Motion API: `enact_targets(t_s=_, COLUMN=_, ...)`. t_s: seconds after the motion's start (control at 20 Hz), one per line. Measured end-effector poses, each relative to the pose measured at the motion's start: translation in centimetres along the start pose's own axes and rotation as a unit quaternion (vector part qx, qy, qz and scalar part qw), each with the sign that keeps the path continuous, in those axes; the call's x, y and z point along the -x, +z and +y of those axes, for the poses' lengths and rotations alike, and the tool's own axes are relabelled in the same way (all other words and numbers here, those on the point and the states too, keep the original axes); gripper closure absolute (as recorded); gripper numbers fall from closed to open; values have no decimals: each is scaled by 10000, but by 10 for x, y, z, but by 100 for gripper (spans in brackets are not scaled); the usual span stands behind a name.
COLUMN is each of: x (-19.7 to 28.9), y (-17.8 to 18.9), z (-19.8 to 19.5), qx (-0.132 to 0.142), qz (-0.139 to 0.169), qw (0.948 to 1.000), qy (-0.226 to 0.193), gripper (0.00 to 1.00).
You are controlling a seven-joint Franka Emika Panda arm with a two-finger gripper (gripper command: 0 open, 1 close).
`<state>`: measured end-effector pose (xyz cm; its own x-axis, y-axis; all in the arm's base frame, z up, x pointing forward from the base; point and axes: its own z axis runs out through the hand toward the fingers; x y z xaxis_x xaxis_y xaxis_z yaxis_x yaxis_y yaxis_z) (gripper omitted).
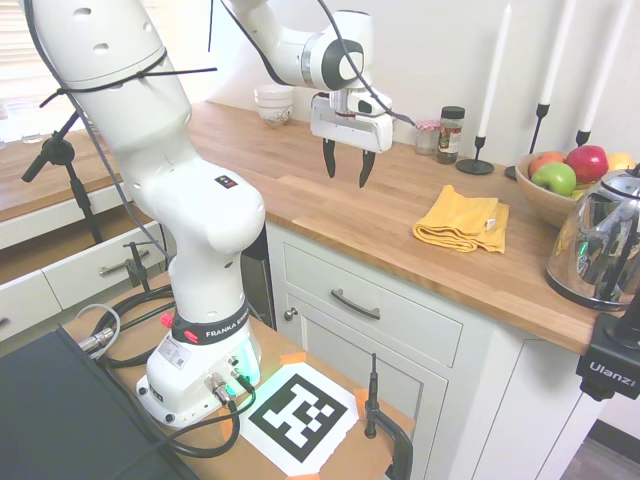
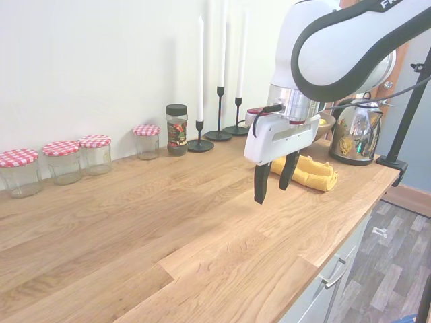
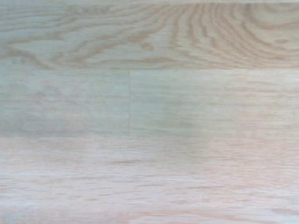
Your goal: Wipe the counter
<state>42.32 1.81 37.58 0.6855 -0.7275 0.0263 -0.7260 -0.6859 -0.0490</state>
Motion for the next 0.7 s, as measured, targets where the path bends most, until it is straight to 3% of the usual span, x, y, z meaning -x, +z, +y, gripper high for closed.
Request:
enact_targets(t_s=0.4, x=-10, y=1, z=7, qx=23, qz=108, qw=9998, qy=140, gripper=0)
enact_targets(t_s=0.7, x=-54, y=3, z=42, qx=-37, qz=132, qw=9980, qy=615, gripper=0)
